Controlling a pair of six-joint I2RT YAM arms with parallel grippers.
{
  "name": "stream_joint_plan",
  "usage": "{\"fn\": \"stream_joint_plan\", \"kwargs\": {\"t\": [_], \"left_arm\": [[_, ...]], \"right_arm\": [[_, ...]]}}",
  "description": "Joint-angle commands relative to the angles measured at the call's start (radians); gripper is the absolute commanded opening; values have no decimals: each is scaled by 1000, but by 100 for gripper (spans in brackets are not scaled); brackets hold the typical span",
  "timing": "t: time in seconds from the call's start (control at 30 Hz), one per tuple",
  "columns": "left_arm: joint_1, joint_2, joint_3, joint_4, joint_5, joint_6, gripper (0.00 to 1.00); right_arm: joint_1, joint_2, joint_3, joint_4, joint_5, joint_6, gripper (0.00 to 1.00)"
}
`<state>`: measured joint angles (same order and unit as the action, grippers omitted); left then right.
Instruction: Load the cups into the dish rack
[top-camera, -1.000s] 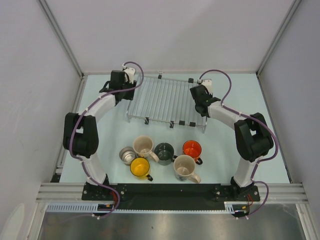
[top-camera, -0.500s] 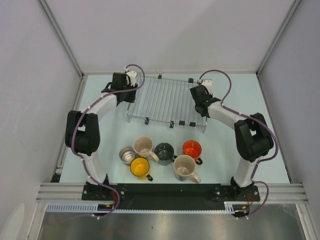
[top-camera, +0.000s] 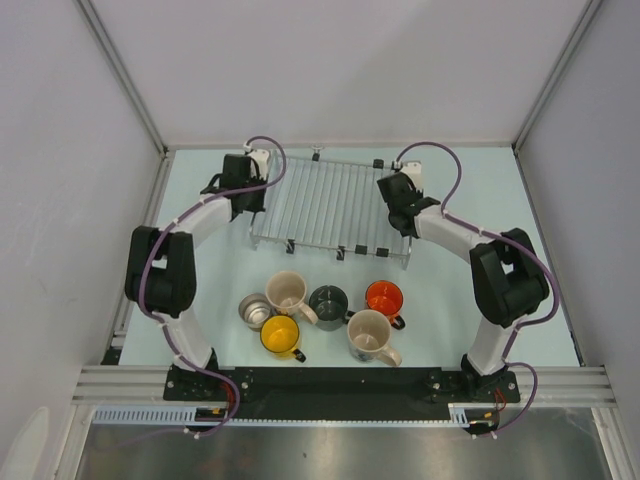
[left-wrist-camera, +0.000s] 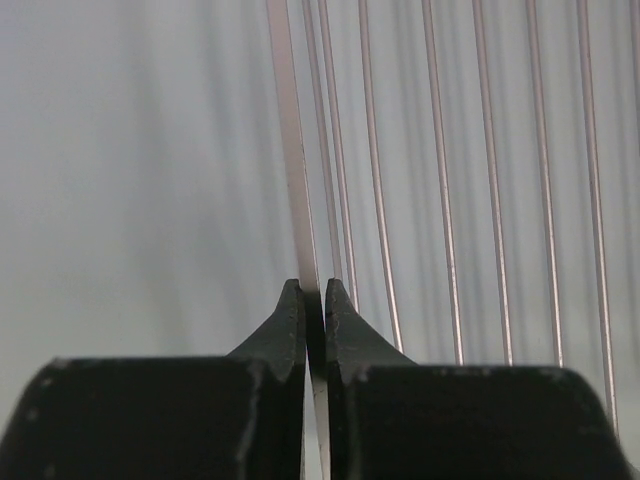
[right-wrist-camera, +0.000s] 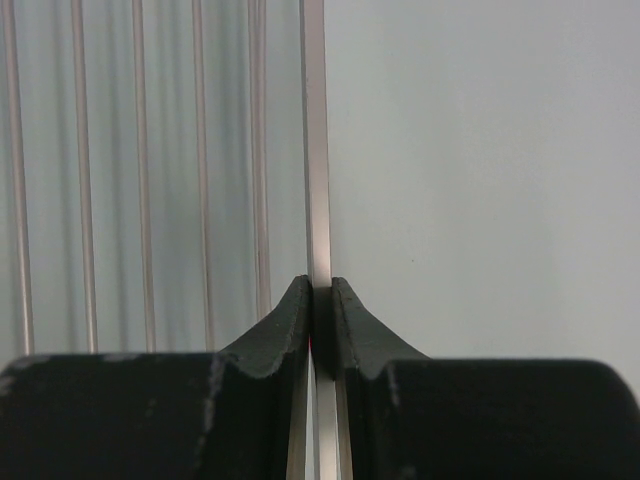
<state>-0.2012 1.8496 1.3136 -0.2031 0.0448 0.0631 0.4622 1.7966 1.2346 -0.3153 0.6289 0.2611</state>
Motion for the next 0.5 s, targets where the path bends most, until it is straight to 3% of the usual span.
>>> {"fn": "stream_joint_plan", "kwargs": {"t": [0.0,0.23,0.47], "left_arm": [[2,-176,-120,-64,53,104,0],[-7,-341,-333,-53,79,136,0],[-24,-412,-435,-39,82,136,1]], "right_arm": [[0,11,-61,-126,-34,23,0],[9,-34,-103,-125,-40,44,0],[26,-88,-149,-137,-28,63,0]]}}
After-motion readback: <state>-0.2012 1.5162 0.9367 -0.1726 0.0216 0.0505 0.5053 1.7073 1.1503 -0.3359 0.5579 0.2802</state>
